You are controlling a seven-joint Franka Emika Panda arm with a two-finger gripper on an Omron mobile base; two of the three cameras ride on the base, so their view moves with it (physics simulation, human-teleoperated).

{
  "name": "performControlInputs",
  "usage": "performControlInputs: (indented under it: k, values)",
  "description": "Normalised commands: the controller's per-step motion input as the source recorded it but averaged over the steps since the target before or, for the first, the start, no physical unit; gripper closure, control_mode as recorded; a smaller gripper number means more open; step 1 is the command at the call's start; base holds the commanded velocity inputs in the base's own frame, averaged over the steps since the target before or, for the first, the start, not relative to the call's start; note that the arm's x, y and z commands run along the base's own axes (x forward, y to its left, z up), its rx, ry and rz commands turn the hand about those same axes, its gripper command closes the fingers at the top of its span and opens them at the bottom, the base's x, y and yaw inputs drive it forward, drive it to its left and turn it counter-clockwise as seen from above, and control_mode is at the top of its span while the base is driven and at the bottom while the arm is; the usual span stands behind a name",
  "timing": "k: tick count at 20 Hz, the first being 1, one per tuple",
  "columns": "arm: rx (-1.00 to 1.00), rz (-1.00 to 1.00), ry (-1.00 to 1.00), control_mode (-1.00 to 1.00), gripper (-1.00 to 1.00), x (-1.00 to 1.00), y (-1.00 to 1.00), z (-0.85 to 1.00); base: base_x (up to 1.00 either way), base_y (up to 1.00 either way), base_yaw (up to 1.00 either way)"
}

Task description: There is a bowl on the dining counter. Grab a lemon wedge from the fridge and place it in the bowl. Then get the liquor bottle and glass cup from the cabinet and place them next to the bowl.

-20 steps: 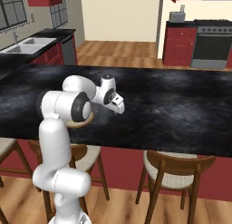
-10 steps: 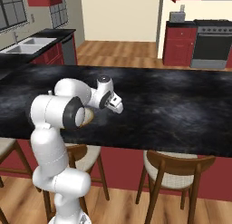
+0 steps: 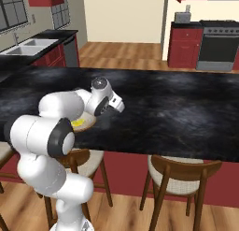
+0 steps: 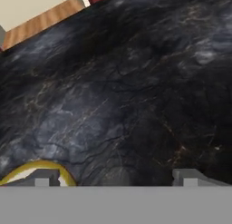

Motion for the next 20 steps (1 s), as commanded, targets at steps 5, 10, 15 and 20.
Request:
performControlInputs:
  k: [5, 10, 15, 20]
  values:
    - [0.00, 0.00, -0.08, -1.00, -1.00, -0.63, 0.00, 1.00, 0.00, 0.00, 0.00]
    - [0.00, 0.00, 0.00, -1.00, -1.00, -0.95, 0.01, 0.86, 0.00, 0.00, 0.00]
    - [-0.04, 0.00, 0.06, -1.00, -1.00, -1.00, 0.16, 0.52, 0.00, 0.00, 0.00]
    - [-0.05, 0.02, 0.12, -1.00, -1.00, -0.98, 0.35, 0.33, 0.00, 0.00, 0.00]
